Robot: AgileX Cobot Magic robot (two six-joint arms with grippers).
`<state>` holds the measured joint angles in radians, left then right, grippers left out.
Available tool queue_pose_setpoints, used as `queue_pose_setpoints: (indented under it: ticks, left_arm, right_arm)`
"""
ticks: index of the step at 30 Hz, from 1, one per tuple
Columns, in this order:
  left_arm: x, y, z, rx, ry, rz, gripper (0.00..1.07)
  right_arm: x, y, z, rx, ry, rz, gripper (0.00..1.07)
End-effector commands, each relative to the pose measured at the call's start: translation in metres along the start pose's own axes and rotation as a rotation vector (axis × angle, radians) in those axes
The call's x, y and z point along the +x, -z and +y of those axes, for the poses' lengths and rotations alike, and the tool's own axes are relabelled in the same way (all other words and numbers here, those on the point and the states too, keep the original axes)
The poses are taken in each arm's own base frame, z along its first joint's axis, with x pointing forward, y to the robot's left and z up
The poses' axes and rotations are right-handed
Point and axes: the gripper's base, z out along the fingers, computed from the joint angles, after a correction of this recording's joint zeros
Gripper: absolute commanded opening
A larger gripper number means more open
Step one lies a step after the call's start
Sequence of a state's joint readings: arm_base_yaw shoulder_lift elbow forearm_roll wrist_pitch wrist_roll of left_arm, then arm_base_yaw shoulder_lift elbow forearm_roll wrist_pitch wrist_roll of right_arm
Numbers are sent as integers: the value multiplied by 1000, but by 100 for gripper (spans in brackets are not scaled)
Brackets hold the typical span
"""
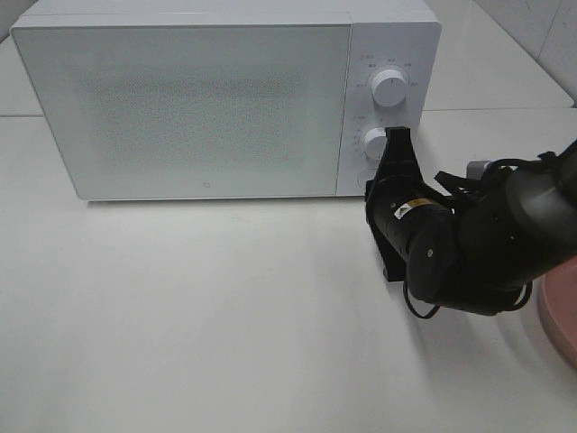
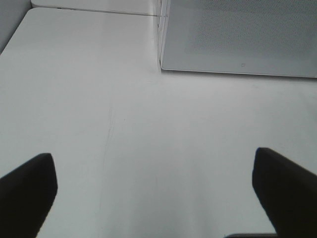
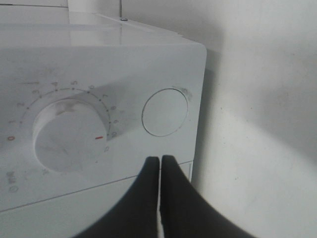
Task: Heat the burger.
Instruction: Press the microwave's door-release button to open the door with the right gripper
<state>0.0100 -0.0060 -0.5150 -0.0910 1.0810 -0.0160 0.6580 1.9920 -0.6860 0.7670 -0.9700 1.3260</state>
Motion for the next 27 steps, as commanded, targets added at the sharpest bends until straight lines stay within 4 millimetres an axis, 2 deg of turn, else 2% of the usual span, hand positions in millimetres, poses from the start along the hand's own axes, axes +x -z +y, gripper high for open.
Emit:
queue_pose_setpoints:
  ticks: [1, 9, 27]
  left_arm:
    - [1, 3, -1, 13, -1, -31, 100]
    - [1, 3, -1, 13, -1, -31, 100]
    - [1, 3, -1, 13, -1, -31, 100]
  right_arm:
    - [0, -10, 2, -9, -20, -9, 0]
    - [-5, -32, 0, 7, -44, -44, 0]
    - [-4, -45, 0, 8, -29, -45, 0]
